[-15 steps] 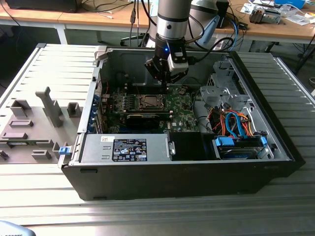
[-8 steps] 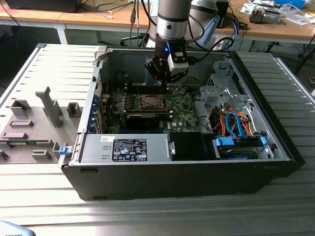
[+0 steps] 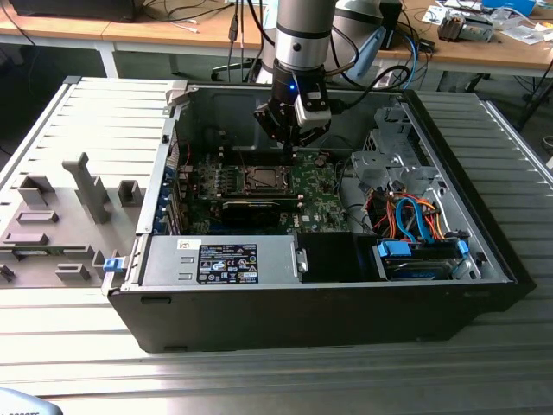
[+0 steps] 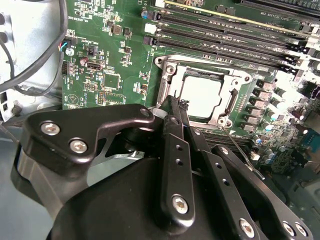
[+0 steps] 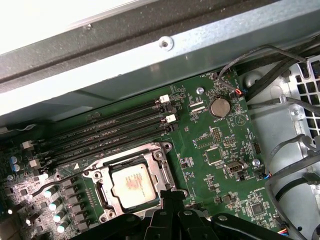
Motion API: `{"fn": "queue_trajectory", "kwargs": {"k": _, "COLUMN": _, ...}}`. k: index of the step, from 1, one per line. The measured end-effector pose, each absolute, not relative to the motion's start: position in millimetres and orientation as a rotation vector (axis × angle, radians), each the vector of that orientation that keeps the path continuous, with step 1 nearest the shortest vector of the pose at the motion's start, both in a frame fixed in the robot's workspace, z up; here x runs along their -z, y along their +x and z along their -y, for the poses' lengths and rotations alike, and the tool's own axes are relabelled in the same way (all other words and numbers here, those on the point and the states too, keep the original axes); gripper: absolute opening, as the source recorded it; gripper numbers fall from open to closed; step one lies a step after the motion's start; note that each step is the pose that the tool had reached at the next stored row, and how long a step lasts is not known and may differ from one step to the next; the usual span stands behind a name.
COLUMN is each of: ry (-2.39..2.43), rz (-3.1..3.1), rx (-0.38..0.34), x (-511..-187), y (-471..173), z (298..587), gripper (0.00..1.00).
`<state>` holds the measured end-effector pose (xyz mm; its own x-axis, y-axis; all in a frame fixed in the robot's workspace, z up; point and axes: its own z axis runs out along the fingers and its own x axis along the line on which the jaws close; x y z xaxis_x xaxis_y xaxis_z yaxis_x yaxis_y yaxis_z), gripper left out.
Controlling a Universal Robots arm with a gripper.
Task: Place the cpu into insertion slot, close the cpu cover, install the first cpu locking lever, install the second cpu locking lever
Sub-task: 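Install the first cpu locking lever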
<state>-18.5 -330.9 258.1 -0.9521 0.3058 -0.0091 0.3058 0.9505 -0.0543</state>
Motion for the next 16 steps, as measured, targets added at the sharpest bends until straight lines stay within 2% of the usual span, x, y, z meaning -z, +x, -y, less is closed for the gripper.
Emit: {"fn": "queue_trajectory", "kwargs": {"k": 16, "ry": 0.473, "rz": -3.104, "rx": 0.086, "x": -258.0, "y": -18.5, "z": 330.9, "gripper": 0.11}}
